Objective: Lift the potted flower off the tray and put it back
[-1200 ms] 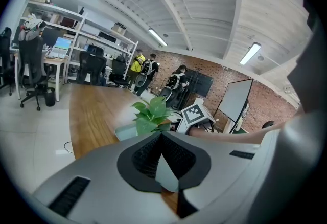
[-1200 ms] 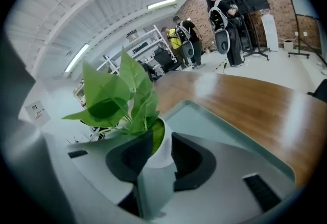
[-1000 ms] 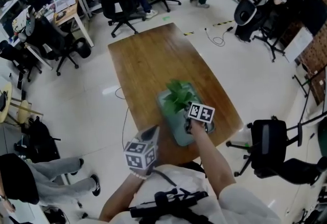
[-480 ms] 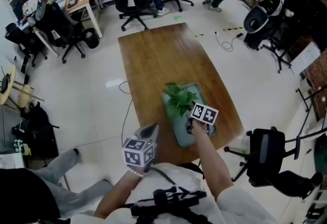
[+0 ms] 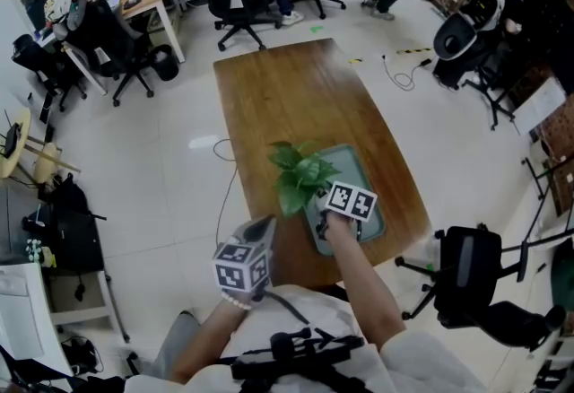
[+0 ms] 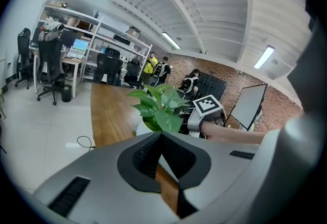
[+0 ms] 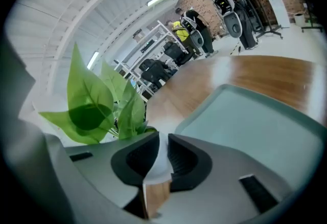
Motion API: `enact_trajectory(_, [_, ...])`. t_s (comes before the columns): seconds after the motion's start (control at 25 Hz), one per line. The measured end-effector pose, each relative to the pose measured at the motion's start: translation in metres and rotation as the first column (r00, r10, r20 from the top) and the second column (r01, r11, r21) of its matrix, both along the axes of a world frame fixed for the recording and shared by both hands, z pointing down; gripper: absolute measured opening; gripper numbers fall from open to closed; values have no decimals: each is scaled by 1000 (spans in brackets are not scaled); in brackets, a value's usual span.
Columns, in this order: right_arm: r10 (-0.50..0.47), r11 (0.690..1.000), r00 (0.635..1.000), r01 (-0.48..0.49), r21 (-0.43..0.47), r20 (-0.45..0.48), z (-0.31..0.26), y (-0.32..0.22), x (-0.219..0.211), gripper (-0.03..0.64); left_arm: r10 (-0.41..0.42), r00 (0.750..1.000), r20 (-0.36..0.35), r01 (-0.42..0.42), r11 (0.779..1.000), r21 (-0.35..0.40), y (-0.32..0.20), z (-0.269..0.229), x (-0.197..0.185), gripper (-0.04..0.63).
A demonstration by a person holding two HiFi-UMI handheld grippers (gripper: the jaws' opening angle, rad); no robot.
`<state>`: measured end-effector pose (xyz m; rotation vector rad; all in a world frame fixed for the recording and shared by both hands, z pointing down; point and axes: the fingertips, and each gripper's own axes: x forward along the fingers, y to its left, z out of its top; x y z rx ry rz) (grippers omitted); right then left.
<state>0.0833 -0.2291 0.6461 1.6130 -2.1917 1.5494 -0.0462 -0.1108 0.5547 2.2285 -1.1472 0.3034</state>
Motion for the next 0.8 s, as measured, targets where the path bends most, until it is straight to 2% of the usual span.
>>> enact_trajectory(0.32, [-78, 995, 997, 76, -67, -20, 28, 23, -46, 61, -35, 999, -4, 35, 999, -4, 9, 0, -15, -6])
enact_trajectory(0.8, [-88, 993, 994, 83, -90, -60, 46, 40, -53, 69, -66, 998, -8, 66, 998, -9, 21, 1, -31, -6])
